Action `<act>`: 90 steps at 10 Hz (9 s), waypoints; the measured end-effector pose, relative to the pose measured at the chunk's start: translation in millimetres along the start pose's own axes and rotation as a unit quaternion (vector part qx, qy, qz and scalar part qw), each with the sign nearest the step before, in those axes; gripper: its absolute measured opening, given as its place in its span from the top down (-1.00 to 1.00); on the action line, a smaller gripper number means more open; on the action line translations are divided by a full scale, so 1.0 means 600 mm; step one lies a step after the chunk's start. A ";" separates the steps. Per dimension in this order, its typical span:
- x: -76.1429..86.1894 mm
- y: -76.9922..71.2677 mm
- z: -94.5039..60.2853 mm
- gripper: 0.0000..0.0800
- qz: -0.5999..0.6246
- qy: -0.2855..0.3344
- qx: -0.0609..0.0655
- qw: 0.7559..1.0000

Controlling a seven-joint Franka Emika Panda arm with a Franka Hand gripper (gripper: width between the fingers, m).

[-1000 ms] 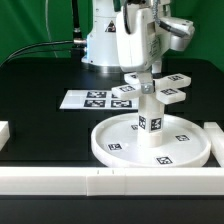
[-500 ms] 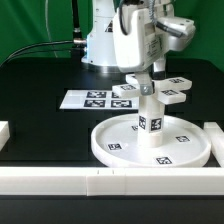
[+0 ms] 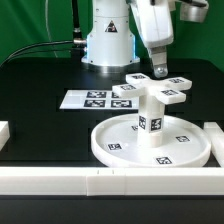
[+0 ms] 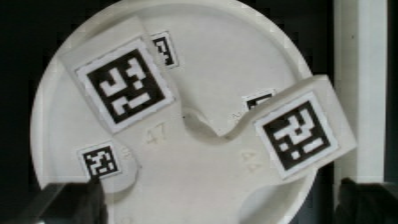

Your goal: Assemble round table

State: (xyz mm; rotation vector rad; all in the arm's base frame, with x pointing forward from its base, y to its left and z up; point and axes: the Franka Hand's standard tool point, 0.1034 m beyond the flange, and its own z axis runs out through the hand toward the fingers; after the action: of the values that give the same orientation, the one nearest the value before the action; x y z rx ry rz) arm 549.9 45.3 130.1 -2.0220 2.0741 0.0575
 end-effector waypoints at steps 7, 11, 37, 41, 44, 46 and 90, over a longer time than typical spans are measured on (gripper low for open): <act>-0.030 -0.008 0.001 -0.62 -0.438 -0.012 -0.063 0.897; -0.024 -0.008 0.001 -0.62 -0.618 -0.013 -0.073 0.782; 0.028 0.009 0.033 -0.62 -0.975 -0.051 -0.093 0.197; 0.021 0.006 0.034 -0.62 -0.969 -0.047 -0.094 0.223; 0.021 0.003 0.035 -0.62 -0.967 -0.046 -0.094 0.231; 0.018 0.000 0.034 -0.62 -0.965 -0.044 -0.094 0.239; 0.016 0.002 0.036 0.01 -0.050 0.016 -0.018 0.998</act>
Offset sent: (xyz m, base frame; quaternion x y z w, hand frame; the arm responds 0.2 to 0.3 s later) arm 0.0129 0.0213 0.0038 -0.0814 -0.0428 -0.4305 0.8979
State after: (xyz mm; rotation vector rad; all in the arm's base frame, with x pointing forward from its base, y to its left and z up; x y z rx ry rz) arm 552.0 40.2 107.3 -2.1586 2.0019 0.0449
